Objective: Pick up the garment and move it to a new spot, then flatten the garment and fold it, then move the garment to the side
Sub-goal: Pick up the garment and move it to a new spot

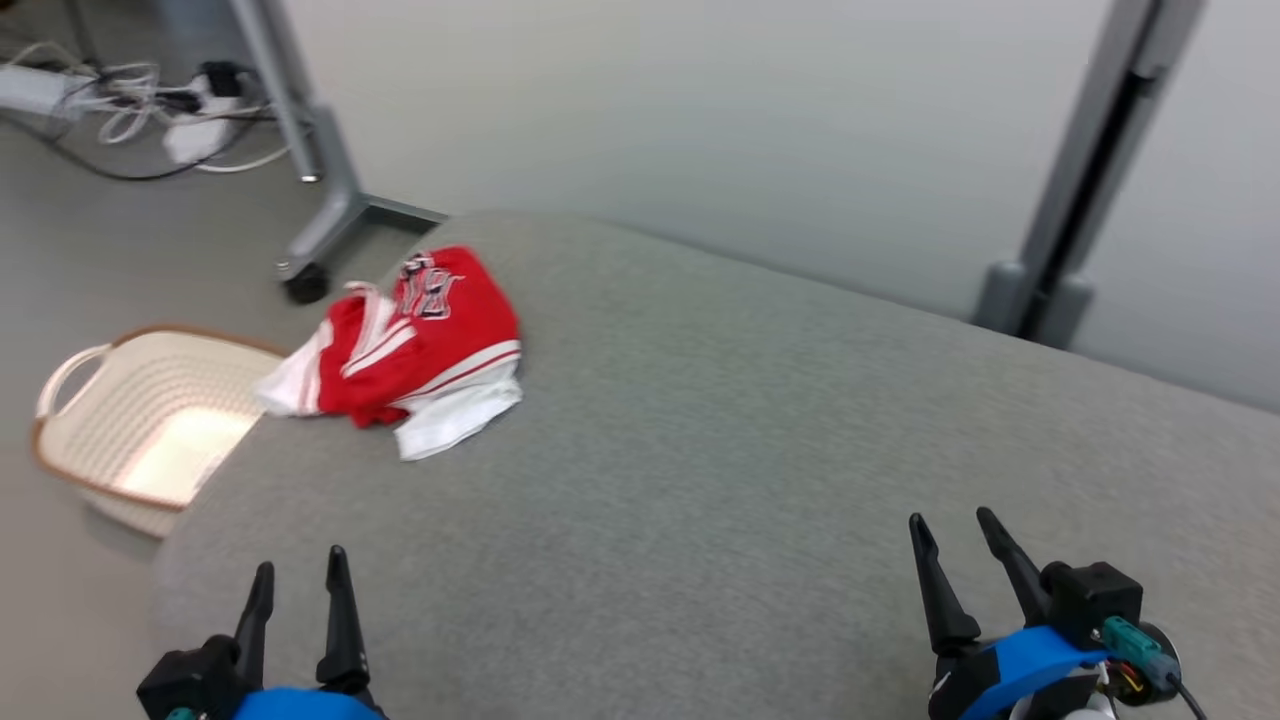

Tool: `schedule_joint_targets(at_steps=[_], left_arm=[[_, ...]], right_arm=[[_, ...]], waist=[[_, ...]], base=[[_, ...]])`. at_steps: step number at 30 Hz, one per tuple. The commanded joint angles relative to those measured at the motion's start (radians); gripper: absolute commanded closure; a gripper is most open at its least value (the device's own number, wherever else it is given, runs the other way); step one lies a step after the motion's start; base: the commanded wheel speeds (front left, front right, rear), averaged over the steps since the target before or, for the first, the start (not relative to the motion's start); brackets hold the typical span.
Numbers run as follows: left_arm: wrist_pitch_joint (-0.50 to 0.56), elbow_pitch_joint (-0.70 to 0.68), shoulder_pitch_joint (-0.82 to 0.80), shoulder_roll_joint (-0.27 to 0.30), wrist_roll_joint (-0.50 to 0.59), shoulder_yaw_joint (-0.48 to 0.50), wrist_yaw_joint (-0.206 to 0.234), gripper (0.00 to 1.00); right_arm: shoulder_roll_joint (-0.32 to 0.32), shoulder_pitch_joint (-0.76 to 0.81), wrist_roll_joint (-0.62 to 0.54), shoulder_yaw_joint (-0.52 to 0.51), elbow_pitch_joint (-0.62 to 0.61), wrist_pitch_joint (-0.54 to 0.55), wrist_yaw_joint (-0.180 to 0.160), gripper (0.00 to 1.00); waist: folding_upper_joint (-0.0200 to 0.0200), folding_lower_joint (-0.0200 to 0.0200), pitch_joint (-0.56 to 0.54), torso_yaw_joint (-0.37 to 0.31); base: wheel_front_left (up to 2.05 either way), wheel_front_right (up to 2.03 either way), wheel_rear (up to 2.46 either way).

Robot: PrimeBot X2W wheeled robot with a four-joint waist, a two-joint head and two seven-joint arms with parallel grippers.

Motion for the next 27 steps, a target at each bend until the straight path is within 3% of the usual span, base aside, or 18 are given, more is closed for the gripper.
schedule_joint_targets(at_steps=[1, 7, 15, 21, 27], left_arm=[[-0.005, -0.005, 0.003, 0.001, -0.001, 0.005, 0.003, 0.00], [-0.005, -0.033, 0.036, 0.019, -0.015, 0.049, 0.016, 0.00], [-0.005, -0.064, 0.052, 0.028, -0.031, 0.098, 0.022, 0.00], [0.011, -0.123, -0.050, 0.136, -0.033, 0.179, 0.028, 0.00], [0.104, -0.175, -0.264, 0.269, -0.064, 0.251, 0.035, 0.00]], right_arm=[[-0.002, 0.005, 0.005, -0.002, 0.004, -0.003, 0.000, 0.00], [-0.003, -0.001, 0.022, 0.032, 0.016, -0.003, 0.000, 0.00], [-0.003, -0.023, 0.011, 0.053, 0.013, -0.003, 0.000, 0.00], [-0.002, -0.041, -0.043, 0.028, -0.016, 0.014, 0.000, 0.00], [-0.003, -0.088, -0.136, -0.015, -0.095, 0.064, 0.000, 0.00]], waist=[[0.0000, -0.0001, 0.038, 0.047], [0.0000, -0.0001, 0.026, 0.123], [0.0000, -0.0001, 0.040, 0.118], [0.0000, -0.0001, 0.098, 0.079], [0.0000, -0.0001, 0.184, 0.033]], base=[[0.00, 0.00, 0.00], [0.00, 0.00, 0.00], [0.00, 0.00, 0.00], [0.00, 0.00, 0.00], [0.00, 0.00, 0.00]])
